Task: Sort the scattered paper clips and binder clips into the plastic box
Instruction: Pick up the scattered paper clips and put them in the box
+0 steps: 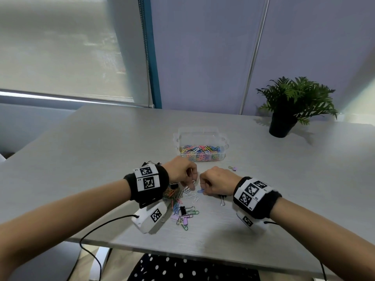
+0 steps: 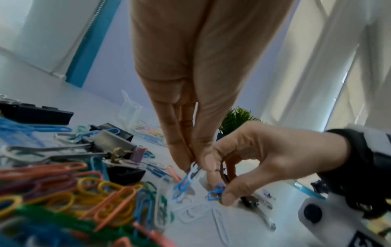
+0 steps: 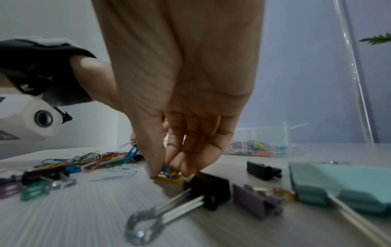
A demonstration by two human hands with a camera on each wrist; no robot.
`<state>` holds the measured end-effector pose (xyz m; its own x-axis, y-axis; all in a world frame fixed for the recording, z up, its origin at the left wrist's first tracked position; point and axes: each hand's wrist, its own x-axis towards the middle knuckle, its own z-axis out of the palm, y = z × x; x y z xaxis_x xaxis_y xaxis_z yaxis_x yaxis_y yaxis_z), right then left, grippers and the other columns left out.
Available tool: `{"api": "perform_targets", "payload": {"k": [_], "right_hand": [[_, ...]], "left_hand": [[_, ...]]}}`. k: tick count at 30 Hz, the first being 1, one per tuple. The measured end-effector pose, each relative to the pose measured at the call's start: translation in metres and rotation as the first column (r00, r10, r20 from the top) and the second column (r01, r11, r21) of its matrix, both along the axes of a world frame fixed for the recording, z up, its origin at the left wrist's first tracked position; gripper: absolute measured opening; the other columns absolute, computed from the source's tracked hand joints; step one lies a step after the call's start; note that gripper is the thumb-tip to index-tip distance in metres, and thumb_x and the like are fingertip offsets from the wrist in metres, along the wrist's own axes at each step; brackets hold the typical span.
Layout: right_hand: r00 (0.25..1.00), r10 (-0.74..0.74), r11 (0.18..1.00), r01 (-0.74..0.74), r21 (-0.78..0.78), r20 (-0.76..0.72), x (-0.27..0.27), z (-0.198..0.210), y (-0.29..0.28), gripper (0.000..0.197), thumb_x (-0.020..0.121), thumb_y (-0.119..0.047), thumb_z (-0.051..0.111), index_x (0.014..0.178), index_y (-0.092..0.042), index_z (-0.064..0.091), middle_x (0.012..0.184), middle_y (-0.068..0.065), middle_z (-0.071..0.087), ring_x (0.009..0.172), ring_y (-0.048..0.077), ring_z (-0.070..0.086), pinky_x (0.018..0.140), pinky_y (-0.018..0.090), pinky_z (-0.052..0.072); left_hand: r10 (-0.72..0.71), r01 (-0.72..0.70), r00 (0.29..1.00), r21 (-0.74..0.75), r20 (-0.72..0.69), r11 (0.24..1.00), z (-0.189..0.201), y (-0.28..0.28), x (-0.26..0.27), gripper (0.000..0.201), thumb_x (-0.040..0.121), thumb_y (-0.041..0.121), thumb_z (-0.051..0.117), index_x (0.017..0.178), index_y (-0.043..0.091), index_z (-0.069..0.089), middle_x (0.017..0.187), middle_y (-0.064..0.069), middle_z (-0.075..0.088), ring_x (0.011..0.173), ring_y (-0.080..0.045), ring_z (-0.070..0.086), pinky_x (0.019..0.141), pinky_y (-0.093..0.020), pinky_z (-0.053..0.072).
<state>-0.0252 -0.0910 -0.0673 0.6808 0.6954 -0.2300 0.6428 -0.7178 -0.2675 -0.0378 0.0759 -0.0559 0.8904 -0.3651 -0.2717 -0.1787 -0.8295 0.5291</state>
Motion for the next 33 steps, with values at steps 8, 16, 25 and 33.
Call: {"api": "perform_targets", "payload": {"k": [8,16,25,33], "right_hand": [[0.974,-0.121,0.974,0.154,0.169,-0.194,0.008,0.000,-0.016,0.013,0.076,-0.010,0.067,0.077,-0.019,0.057,0.065,-0.011,0.056,0.057,0.001,0.053,0.054,0.011,0.041],[0.788,-0.150,0.726,0.498,0.474,-0.597,0.038,0.022,-0.032,0.009,0.080,0.008,0.063,0.085,0.002,0.059,0.073,0.013,0.063,0.054,0.013,0.068,0.056,0.020,0.056],[0.814,-0.348,0.561,0.578,0.593,-0.465,0.110,0.030,-0.016,0.023,0.075,0.014,0.064,0.068,-0.007,0.059,0.069,0.013,0.059,0.055,0.016,0.064,0.063,0.024,0.059],[0.953,-0.304,0.897,0.287,0.337,-0.002,0.094,0.032,-0.013,0.019,0.079,0.001,0.064,0.097,-0.003,0.068,0.101,0.012,0.069,0.090,0.021,0.062,0.069,0.016,0.043]], "left_hand": [[-0.008,-0.033,0.983,-0.224,-0.181,0.974,0.010,0.012,0.008,0.012,0.082,0.006,0.066,0.080,0.018,0.068,0.067,0.003,0.056,0.061,-0.005,0.060,0.058,-0.012,0.047],[0.107,-0.163,0.982,-0.414,-0.156,0.896,0.036,0.028,0.044,0.016,0.086,-0.001,0.060,0.100,0.003,0.066,0.080,-0.002,0.063,0.069,-0.005,0.061,0.068,-0.010,0.053],[0.277,-0.262,0.961,-0.281,0.015,0.923,0.041,0.019,0.104,0.024,0.084,-0.006,0.060,0.107,-0.009,0.065,0.074,-0.005,0.062,0.059,-0.007,0.061,0.058,-0.008,0.054],[0.248,-0.237,0.965,-0.127,0.084,0.963,0.036,0.022,0.097,0.024,0.090,0.000,0.051,0.109,-0.001,0.066,0.111,-0.021,0.067,0.089,-0.018,0.061,0.071,-0.020,0.051]]}}
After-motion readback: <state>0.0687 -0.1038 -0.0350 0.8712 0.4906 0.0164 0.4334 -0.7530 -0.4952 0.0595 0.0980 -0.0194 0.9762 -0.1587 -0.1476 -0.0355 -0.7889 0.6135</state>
